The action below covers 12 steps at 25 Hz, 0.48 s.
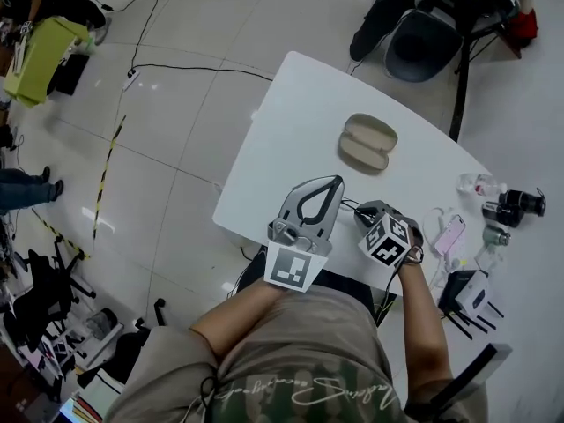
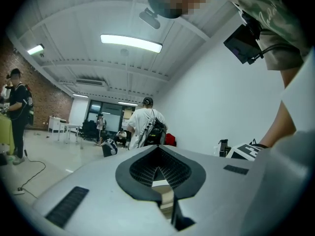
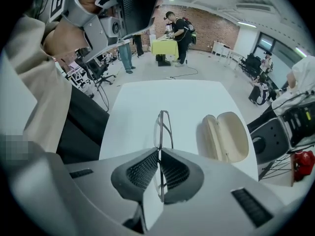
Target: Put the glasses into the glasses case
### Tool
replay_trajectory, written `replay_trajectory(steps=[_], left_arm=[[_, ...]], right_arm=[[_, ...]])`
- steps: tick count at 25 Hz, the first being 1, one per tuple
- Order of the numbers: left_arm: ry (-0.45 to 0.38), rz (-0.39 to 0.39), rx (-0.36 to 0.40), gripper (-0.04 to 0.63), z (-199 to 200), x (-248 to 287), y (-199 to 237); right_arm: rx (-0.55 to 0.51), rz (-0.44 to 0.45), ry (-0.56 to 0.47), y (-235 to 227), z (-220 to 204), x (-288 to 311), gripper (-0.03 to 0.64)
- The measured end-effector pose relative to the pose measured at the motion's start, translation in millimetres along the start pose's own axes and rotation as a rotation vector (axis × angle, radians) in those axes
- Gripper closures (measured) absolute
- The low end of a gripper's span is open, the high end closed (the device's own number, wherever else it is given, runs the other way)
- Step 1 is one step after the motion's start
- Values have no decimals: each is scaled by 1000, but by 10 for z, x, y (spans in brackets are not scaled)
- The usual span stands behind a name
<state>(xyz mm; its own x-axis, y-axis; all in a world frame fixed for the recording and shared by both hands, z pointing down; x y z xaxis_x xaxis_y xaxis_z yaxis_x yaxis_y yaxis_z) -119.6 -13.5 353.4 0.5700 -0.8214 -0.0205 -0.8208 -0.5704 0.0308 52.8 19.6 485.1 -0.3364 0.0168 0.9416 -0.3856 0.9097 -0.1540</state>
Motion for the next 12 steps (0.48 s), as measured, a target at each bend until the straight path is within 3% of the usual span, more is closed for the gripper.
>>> replay_trajectory(steps=[6,12], left_arm=[[-1,-56,-16,595,-16,78,98],[17,-36,-38,595,-159,160,43]], right_arm=[[41,-7,6,67,67,28,583],[28,12,13,-21,18,56,583]])
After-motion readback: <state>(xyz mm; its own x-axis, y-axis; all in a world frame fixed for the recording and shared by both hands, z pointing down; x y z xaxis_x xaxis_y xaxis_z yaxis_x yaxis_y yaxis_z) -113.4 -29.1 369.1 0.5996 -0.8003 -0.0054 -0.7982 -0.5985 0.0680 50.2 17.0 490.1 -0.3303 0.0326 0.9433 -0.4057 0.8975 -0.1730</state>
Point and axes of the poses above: the fingertips, and each gripper's own axes: x forward along the fingers, y to its left, z out of its top, the point moved 9 cm from there along -x, backward along the fingers, and after that the axes turned 8 degrees about z, right-handed, at the moved point
